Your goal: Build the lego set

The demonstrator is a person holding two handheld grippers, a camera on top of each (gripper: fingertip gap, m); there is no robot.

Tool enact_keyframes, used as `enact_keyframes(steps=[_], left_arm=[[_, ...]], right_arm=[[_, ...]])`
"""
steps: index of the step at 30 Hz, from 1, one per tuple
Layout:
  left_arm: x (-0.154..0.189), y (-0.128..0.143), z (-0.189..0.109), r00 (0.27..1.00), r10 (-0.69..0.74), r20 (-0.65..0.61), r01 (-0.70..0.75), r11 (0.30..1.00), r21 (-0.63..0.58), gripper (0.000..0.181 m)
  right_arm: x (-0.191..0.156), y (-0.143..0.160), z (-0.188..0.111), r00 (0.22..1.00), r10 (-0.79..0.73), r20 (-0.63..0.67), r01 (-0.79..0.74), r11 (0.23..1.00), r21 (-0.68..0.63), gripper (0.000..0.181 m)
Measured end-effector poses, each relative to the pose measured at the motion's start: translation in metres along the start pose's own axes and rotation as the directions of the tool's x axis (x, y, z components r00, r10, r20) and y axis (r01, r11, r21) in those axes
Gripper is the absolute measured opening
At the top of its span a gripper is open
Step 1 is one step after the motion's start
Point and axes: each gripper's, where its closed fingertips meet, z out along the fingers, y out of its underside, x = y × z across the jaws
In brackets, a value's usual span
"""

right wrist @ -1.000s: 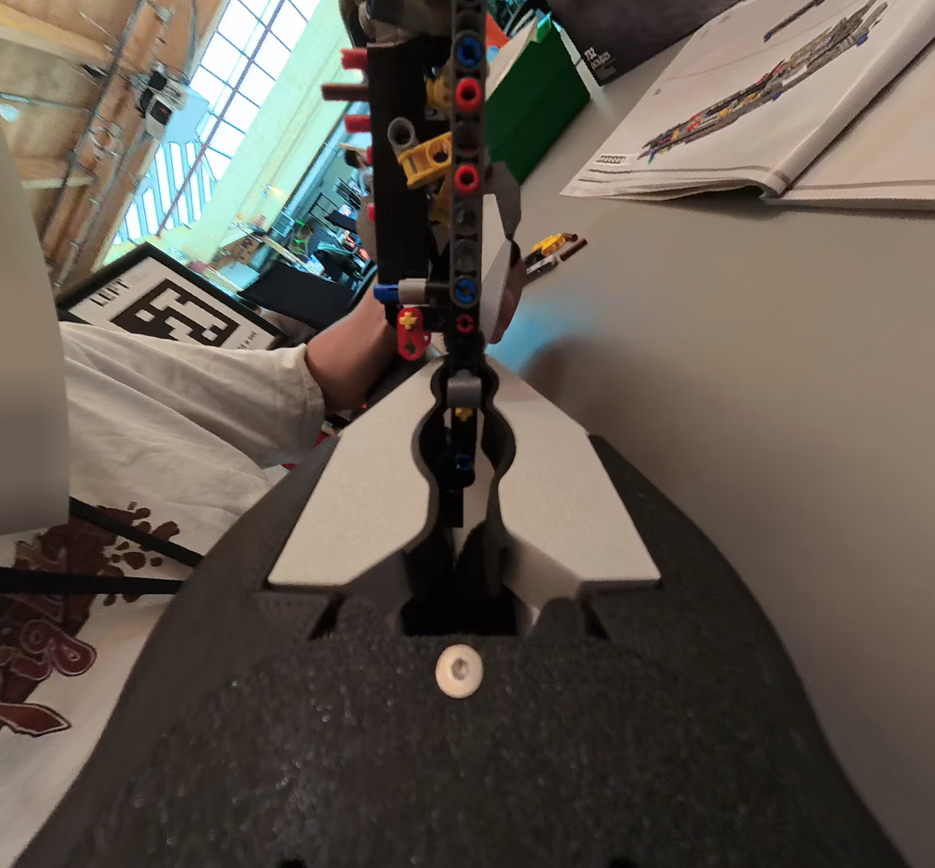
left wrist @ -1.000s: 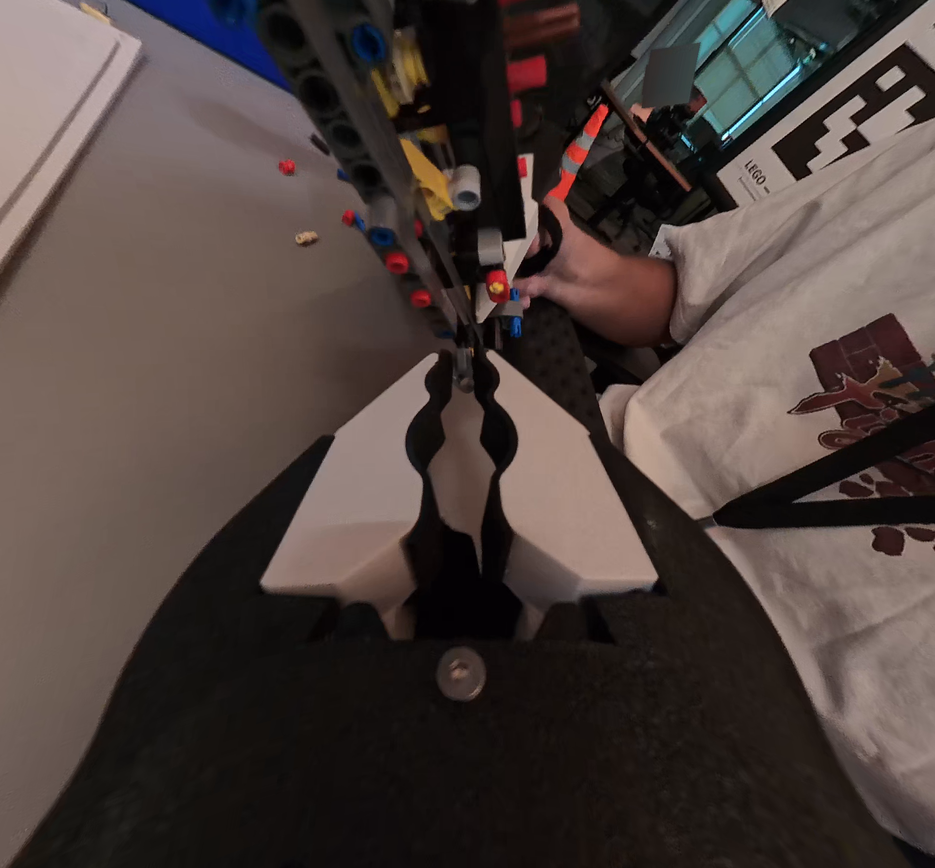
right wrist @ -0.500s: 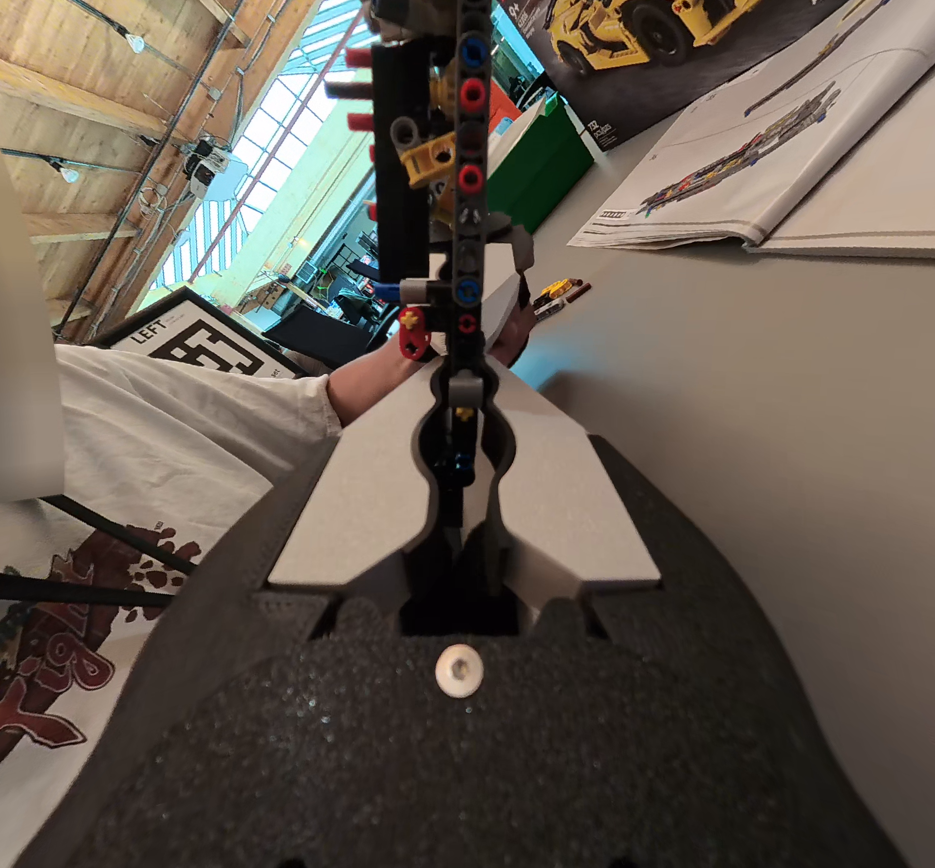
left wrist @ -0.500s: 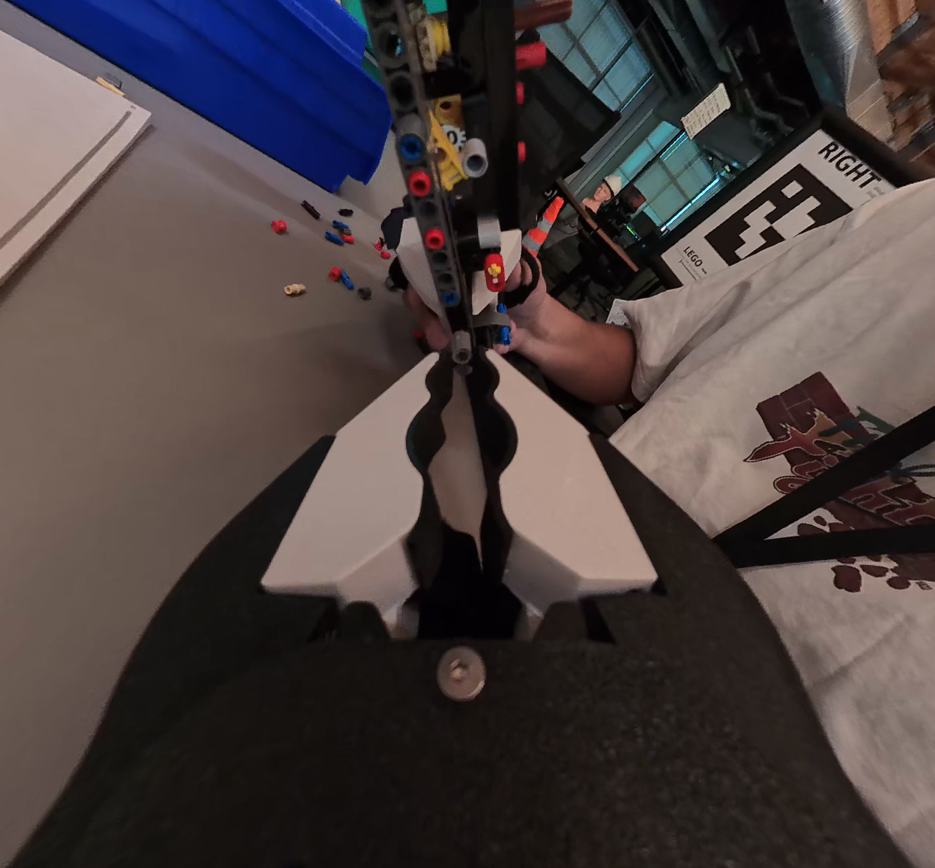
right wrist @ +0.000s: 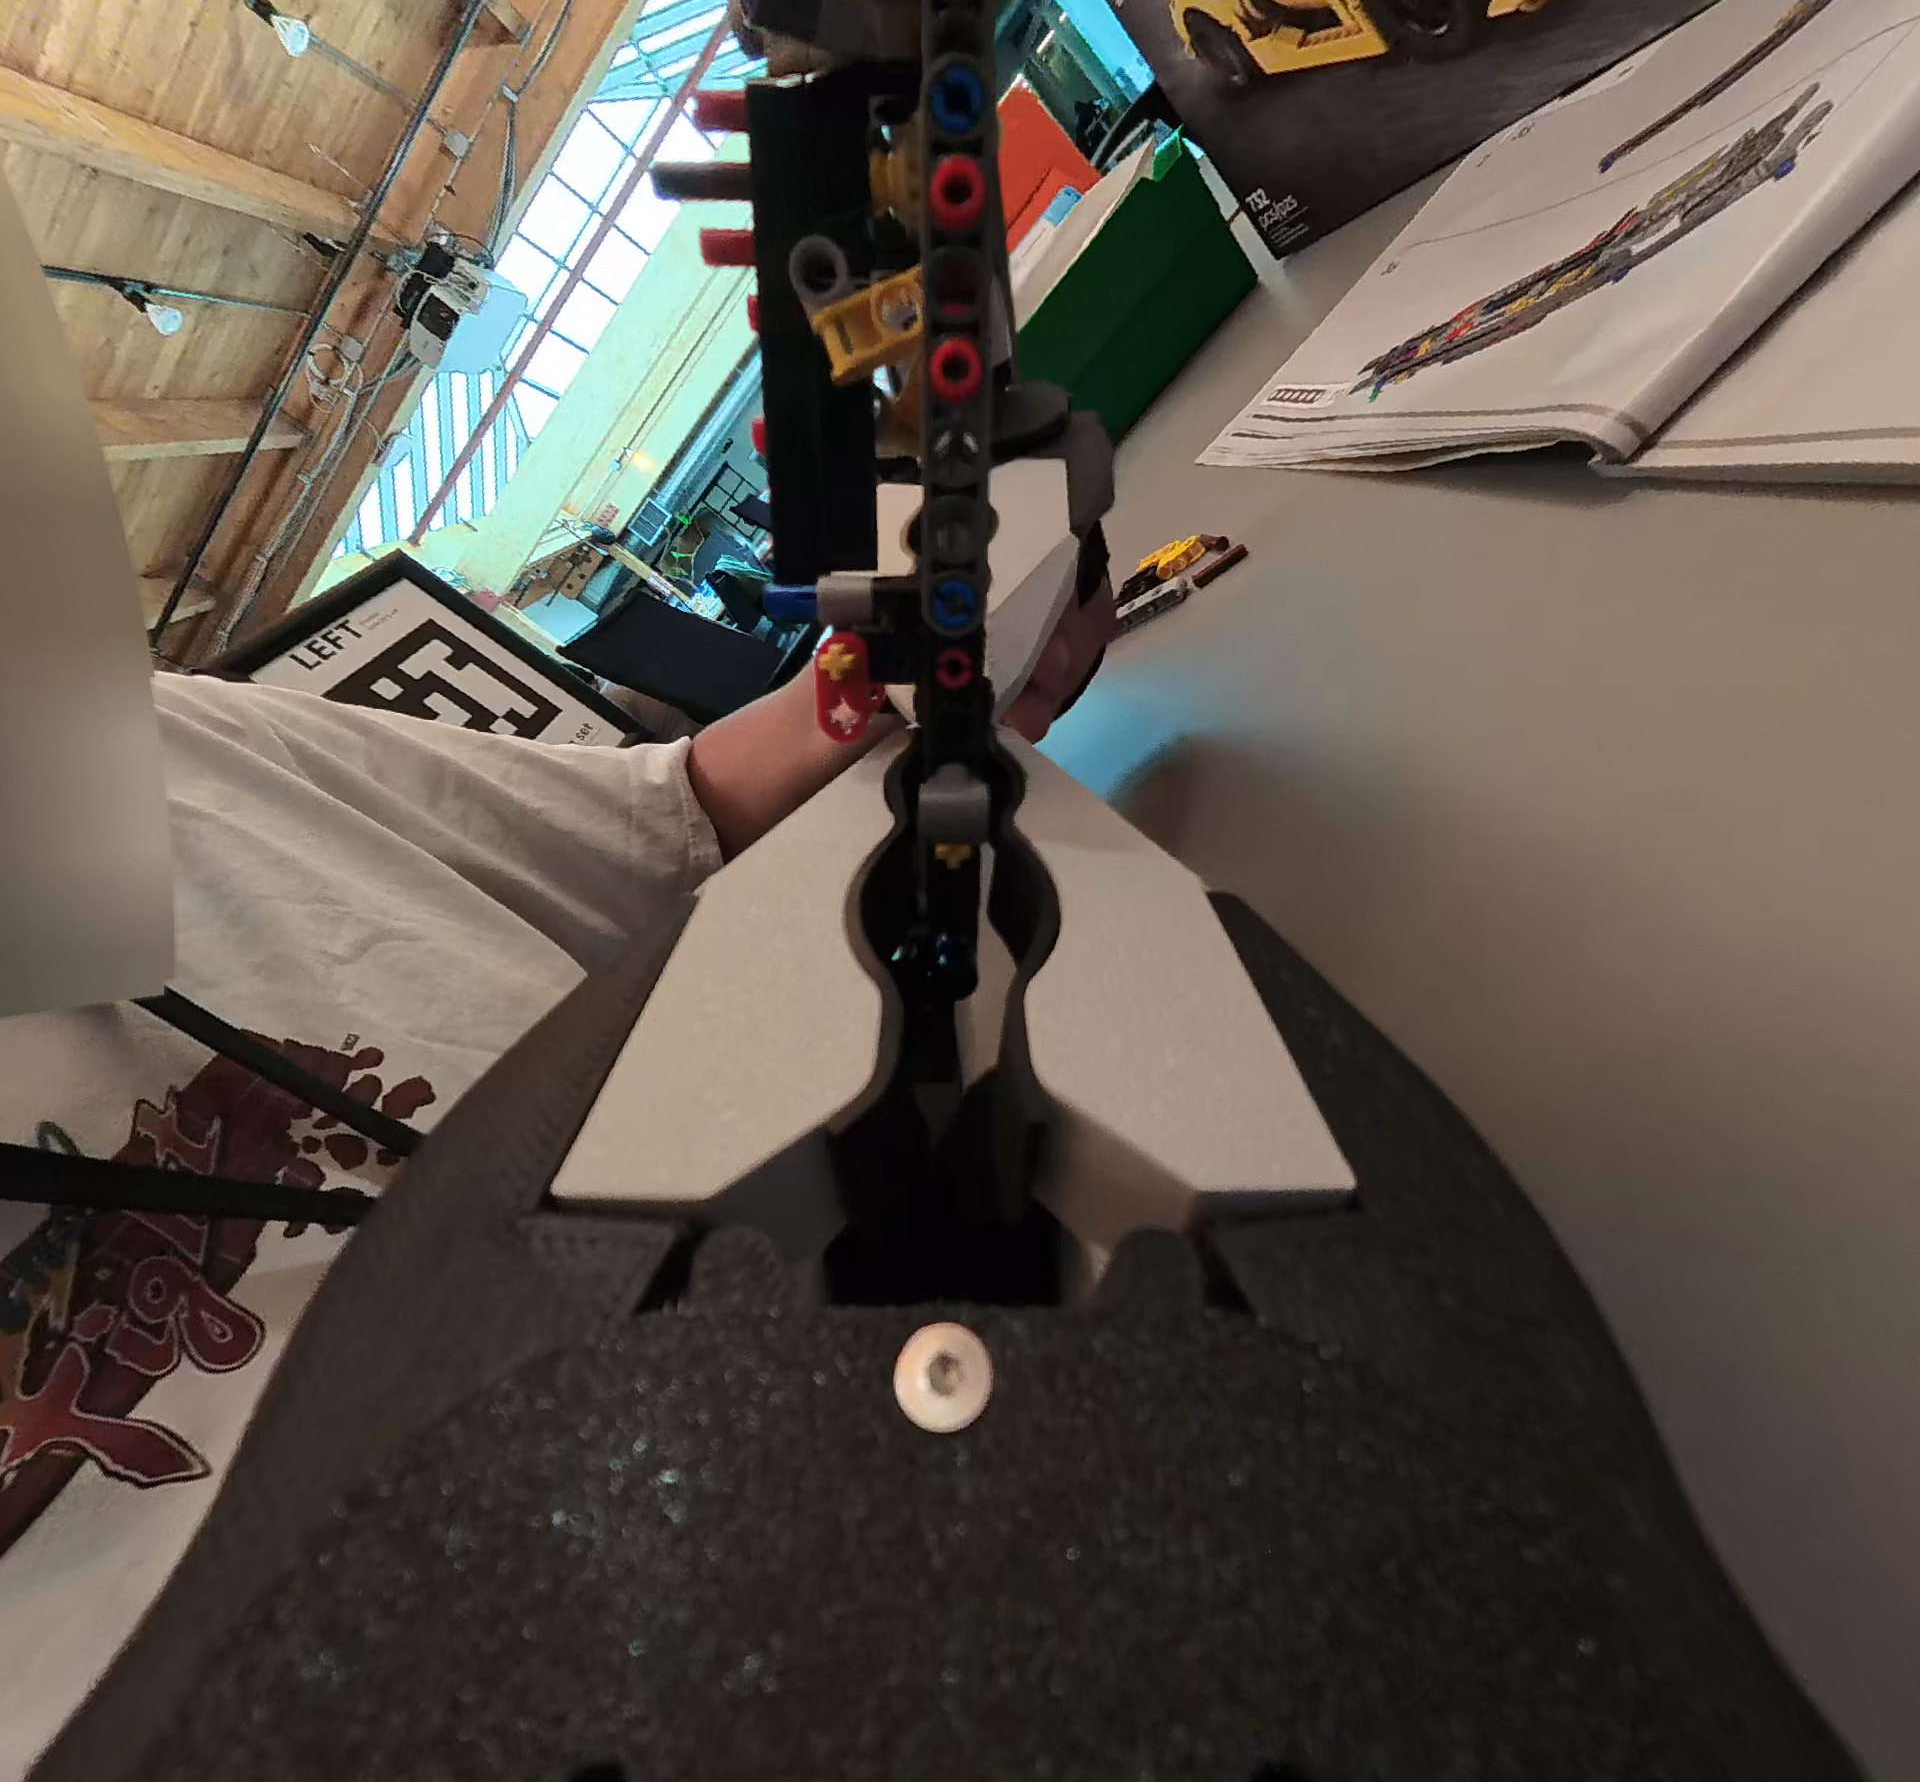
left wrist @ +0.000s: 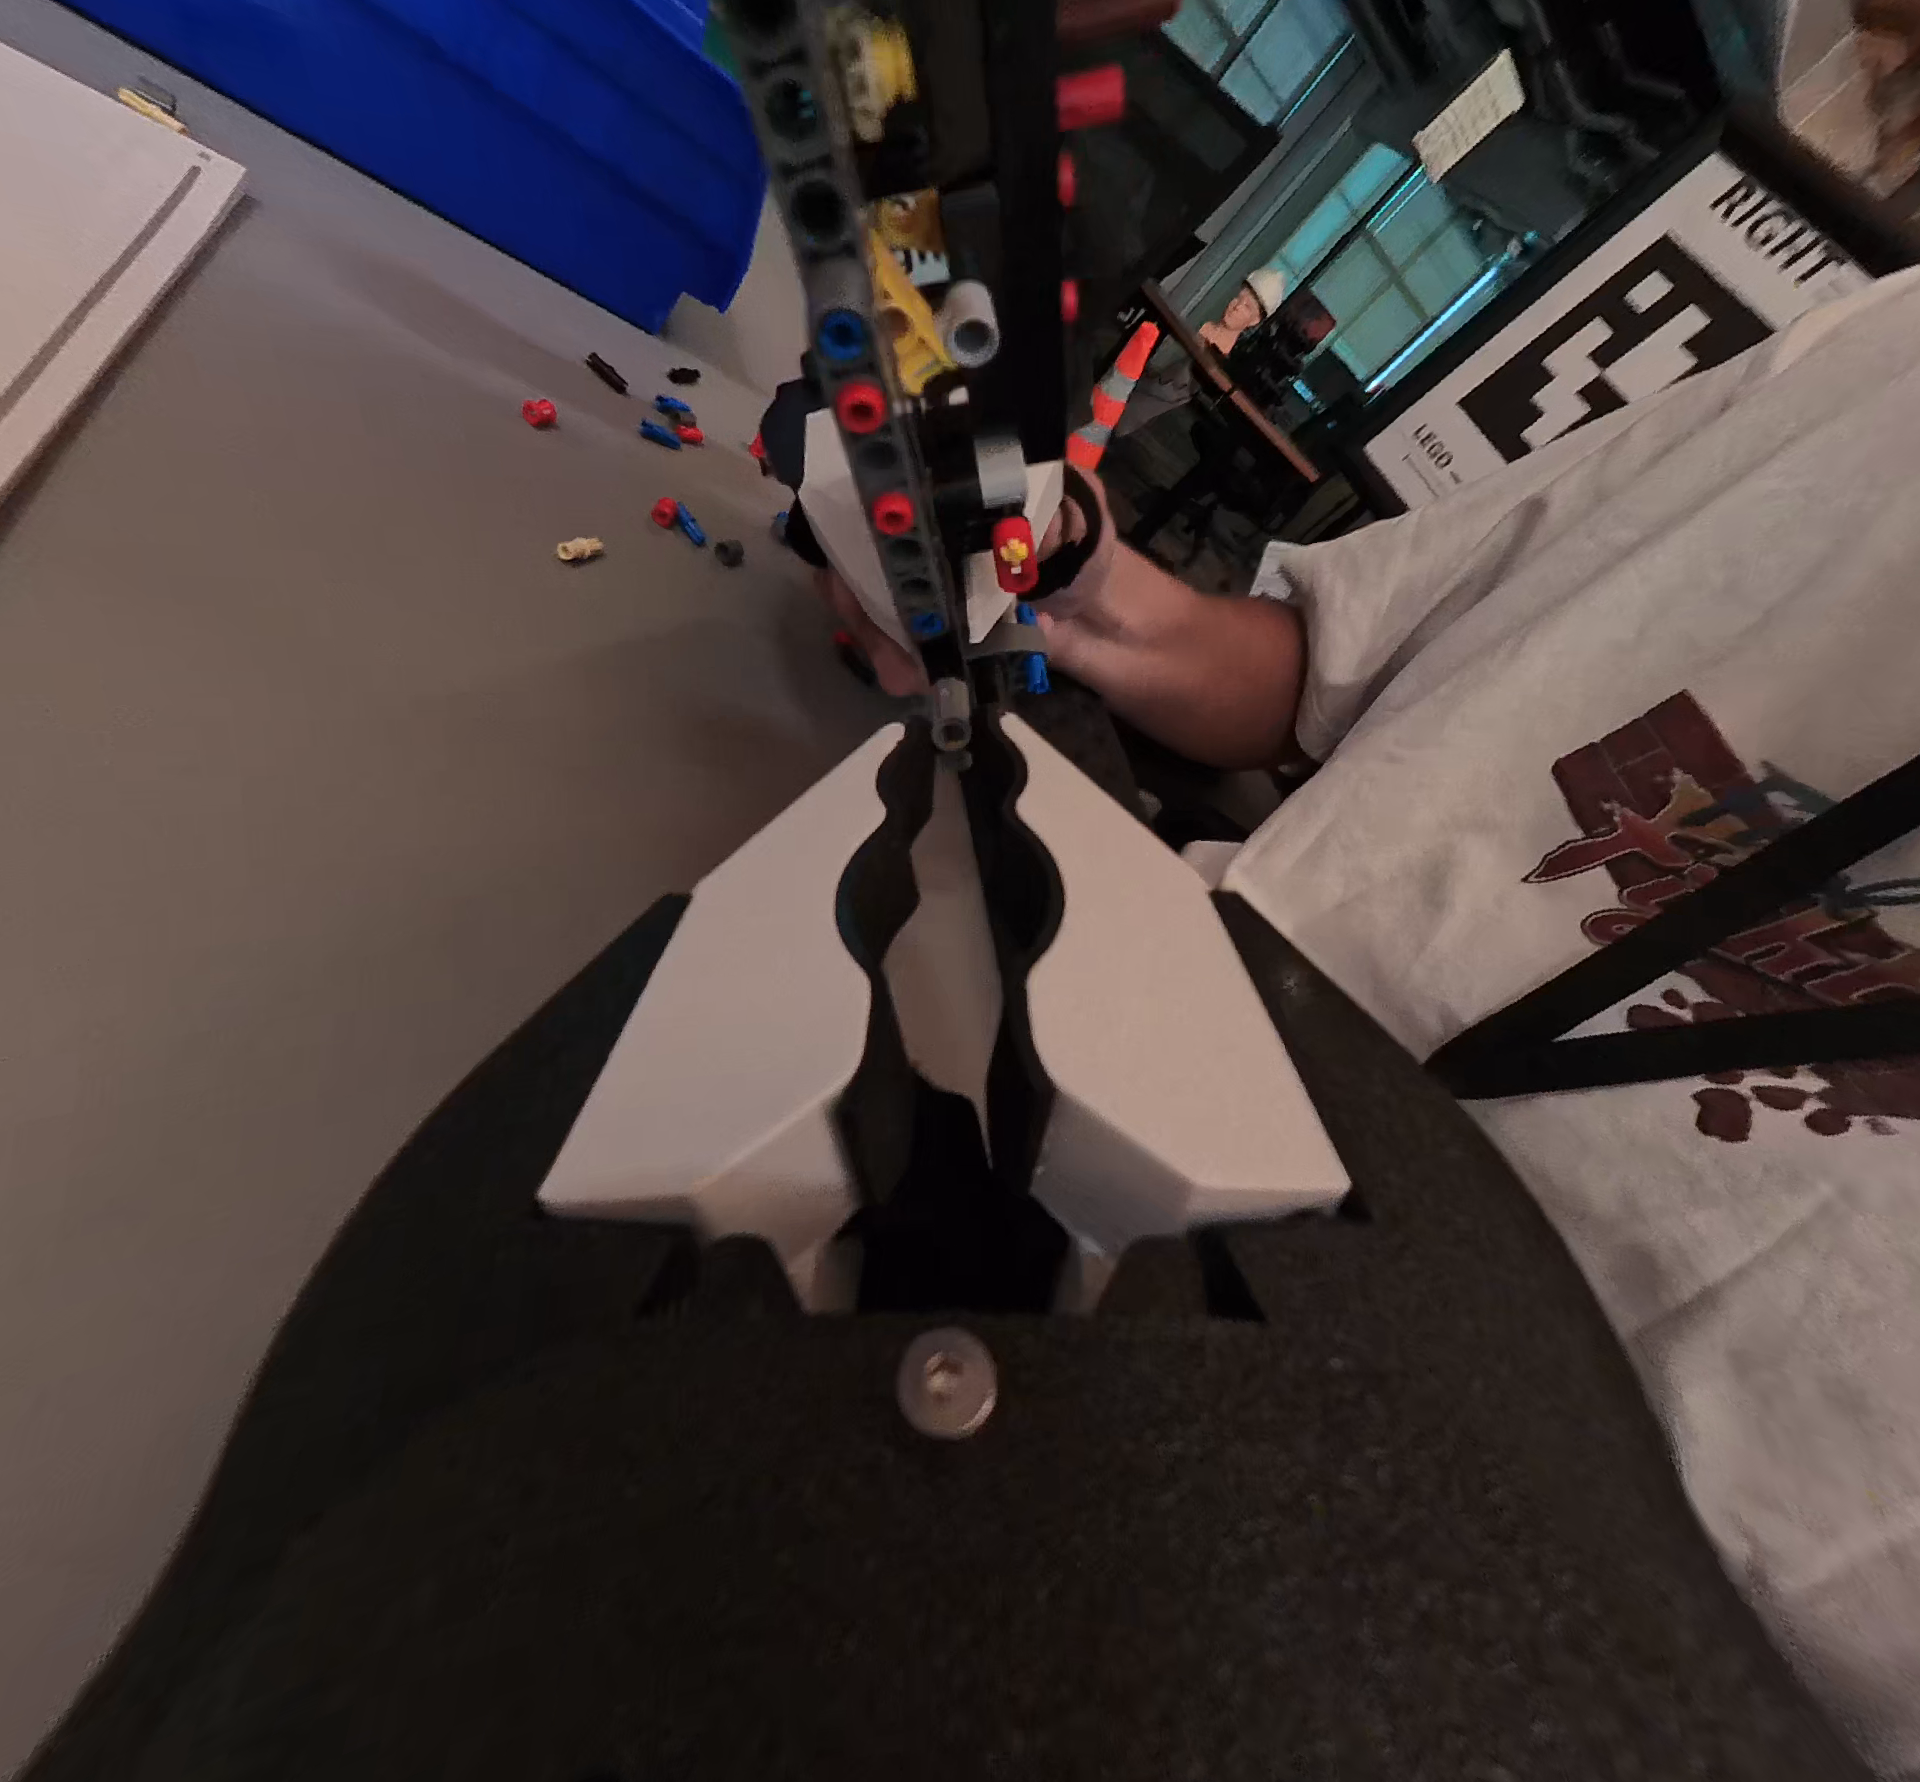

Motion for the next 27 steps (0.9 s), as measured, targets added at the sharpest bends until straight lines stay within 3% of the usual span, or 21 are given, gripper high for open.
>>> enact_keyframes(steps=[3,13,17,19,20,22,25,27], left_arm=[[0.001,0.001,0.000,0.998,0.051,0.029,-0.050,0.999,-0.018,0.006],[0.004,0.002,-0.001,1.000,0.011,-0.004,-0.011,1.000,-0.015,0.006],[0.002,-0.013,-0.021,0.998,0.063,0.023,-0.064,0.997,0.049,0.006],[0.000,-0.015,-0.020,0.974,0.193,0.121,-0.197,0.980,0.021,0.006],[-0.007,-0.011,-0.017,0.928,0.306,0.212,-0.303,0.952,-0.047,0.006],[-0.020,-0.007,-0.015,0.768,0.533,0.355,-0.496,0.846,-0.197,0.006],[-0.028,-0.008,-0.013,0.515,0.744,0.427,-0.672,0.659,-0.339,0.006],[-0.027,-0.006,-0.008,0.466,0.780,0.417,-0.703,0.613,-0.361,0.006]], right_arm=[[-0.001,0.000,0.000,1.000,-0.020,-0.005,0.020,1.000,-0.004,0.006],[-0.003,0.000,-0.002,1.000,-0.028,0.005,0.028,0.999,-0.016,0.006],[0.005,-0.031,-0.036,1.000,0.027,0.006,-0.028,0.983,0.179,0.006],[0.003,-0.029,-0.035,1.000,0.024,0.012,-0.026,0.986,0.166,0.006],[0.000,-0.027,-0.031,1.000,0.016,0.024,-0.020,0.988,0.152,0.006],[0.000,-0.021,-0.023,0.999,0.027,0.034,-0.030,0.993,0.113,0.006],[0.004,-0.014,-0.015,0.999,0.042,0.012,-0.043,0.996,0.075,0.006],[0.008,-0.012,-0.014,0.999,0.033,-0.022,-0.031,0.997,0.068,0.006]])
